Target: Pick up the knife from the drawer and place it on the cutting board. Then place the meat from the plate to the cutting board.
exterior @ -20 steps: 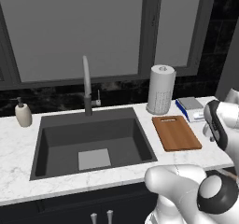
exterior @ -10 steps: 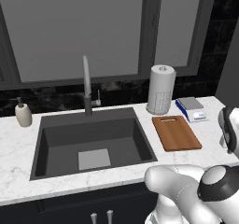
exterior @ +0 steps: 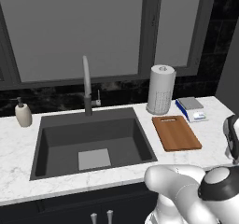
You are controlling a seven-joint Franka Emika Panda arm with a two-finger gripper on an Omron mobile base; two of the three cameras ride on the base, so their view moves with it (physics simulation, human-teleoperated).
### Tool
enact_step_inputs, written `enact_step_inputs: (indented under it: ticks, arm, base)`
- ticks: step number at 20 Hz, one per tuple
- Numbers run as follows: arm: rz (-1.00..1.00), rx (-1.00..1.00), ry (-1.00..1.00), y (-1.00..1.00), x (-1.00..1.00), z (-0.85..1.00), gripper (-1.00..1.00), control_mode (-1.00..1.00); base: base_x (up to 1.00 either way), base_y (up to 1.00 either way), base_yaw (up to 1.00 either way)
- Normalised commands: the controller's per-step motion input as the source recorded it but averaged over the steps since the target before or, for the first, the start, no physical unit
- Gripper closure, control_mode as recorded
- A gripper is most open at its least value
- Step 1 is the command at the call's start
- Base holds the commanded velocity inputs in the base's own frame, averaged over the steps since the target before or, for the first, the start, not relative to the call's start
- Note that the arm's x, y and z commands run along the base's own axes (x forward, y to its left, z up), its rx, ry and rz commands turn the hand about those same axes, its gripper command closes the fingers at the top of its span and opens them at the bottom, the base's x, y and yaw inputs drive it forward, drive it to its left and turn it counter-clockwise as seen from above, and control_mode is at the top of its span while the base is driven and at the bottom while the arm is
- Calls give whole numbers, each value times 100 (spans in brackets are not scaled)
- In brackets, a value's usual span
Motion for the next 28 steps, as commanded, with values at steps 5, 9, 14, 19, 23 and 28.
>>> enact_step_inputs:
  ticks: [5,9,14,19,23,28]
  arm:
    - [0,0,-4,-1,-14,-33,-100,-100]
    - [0,0,0,-1,-22,-38,-100,-100]
    - [0,0,0,-5,-14,-40,-100,-100]
    - [0,0,0,-12,-11,-26,-100,-100]
    - [0,0,3,-13,-8,-22,-100,-100]
    - [0,0,2,-10,-2,-22,-100,-100]
  base:
    - [0,0,0]
    - [0,0,0]
    - [0,0,0]
    - [0,0,0]
    - [0,0,0]
    - [0,0,0]
